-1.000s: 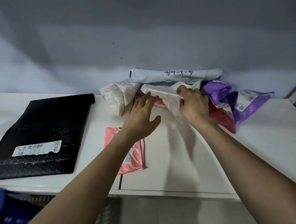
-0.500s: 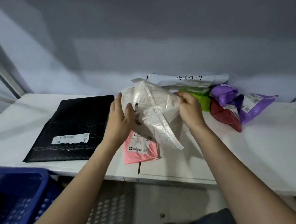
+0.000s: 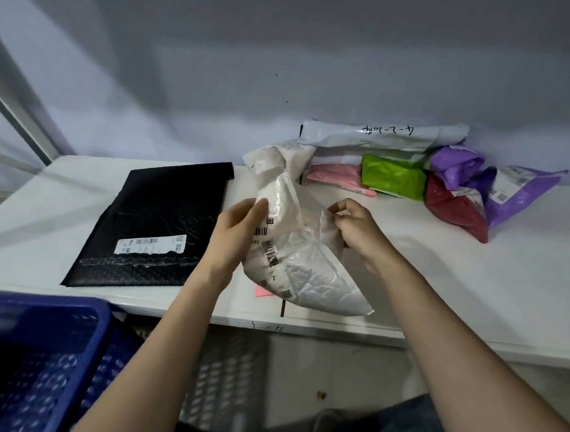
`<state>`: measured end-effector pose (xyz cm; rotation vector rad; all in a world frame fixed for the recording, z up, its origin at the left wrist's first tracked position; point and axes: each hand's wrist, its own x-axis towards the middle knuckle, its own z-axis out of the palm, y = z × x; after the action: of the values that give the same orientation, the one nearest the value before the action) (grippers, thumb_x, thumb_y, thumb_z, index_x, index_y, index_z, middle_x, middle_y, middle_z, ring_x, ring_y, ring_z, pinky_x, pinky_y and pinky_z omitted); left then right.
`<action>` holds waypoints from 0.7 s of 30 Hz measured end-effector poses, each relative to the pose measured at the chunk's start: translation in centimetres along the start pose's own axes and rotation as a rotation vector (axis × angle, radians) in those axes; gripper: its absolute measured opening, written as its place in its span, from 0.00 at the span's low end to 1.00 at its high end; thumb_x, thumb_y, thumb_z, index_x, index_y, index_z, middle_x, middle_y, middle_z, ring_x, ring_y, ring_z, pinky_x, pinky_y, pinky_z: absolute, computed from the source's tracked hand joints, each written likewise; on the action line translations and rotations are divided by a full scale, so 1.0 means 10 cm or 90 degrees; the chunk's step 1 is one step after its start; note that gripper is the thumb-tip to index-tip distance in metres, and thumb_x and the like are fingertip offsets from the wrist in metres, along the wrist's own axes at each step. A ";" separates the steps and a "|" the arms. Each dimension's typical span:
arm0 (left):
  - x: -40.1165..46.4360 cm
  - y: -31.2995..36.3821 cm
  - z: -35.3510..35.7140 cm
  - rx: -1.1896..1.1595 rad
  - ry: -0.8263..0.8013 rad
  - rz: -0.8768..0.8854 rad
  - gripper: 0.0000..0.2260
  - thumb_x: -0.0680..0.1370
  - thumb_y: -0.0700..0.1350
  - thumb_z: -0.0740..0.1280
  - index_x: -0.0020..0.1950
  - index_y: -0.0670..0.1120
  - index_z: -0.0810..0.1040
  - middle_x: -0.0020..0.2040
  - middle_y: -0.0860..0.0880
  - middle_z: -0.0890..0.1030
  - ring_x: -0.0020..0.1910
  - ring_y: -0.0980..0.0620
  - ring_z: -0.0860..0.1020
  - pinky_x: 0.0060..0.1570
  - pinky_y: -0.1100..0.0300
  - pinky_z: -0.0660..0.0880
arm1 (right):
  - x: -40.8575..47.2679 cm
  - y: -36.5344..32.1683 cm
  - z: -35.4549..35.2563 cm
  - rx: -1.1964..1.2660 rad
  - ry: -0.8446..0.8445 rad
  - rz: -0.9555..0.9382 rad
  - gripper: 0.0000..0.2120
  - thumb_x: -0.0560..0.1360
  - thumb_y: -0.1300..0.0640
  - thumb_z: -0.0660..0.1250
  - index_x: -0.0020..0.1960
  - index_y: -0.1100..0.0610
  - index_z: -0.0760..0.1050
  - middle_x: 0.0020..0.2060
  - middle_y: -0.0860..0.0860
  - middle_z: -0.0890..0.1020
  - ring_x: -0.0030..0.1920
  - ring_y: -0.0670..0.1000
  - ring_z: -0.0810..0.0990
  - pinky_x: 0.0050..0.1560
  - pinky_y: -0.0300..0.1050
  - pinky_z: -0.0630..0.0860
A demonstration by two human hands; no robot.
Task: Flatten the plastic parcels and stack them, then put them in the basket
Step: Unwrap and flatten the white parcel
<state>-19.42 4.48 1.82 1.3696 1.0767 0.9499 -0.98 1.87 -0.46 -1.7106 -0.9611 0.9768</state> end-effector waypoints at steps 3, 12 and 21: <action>0.03 -0.01 0.05 0.003 0.058 0.034 0.10 0.79 0.47 0.64 0.39 0.46 0.78 0.32 0.54 0.78 0.32 0.58 0.76 0.34 0.66 0.73 | 0.01 -0.01 -0.01 -0.047 -0.004 -0.015 0.08 0.75 0.61 0.60 0.48 0.52 0.75 0.45 0.50 0.79 0.46 0.51 0.76 0.47 0.46 0.71; 0.14 -0.09 0.01 -0.111 0.214 0.015 0.11 0.76 0.44 0.69 0.36 0.45 0.71 0.34 0.48 0.76 0.32 0.53 0.75 0.33 0.61 0.73 | -0.24 -0.11 -0.05 -0.210 -0.023 -0.127 0.13 0.77 0.45 0.62 0.52 0.53 0.75 0.37 0.46 0.77 0.40 0.47 0.76 0.40 0.41 0.70; 0.20 -0.22 -0.04 0.083 0.234 0.061 0.16 0.73 0.57 0.69 0.37 0.48 0.67 0.32 0.54 0.71 0.31 0.59 0.72 0.37 0.58 0.70 | -0.20 -0.10 0.05 -0.342 0.060 -0.232 0.12 0.77 0.47 0.64 0.42 0.54 0.68 0.37 0.51 0.76 0.44 0.57 0.77 0.40 0.46 0.68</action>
<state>-19.45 6.49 -0.43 1.3936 1.3779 1.2537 -2.39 0.56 0.74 -1.8922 -1.5020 0.4122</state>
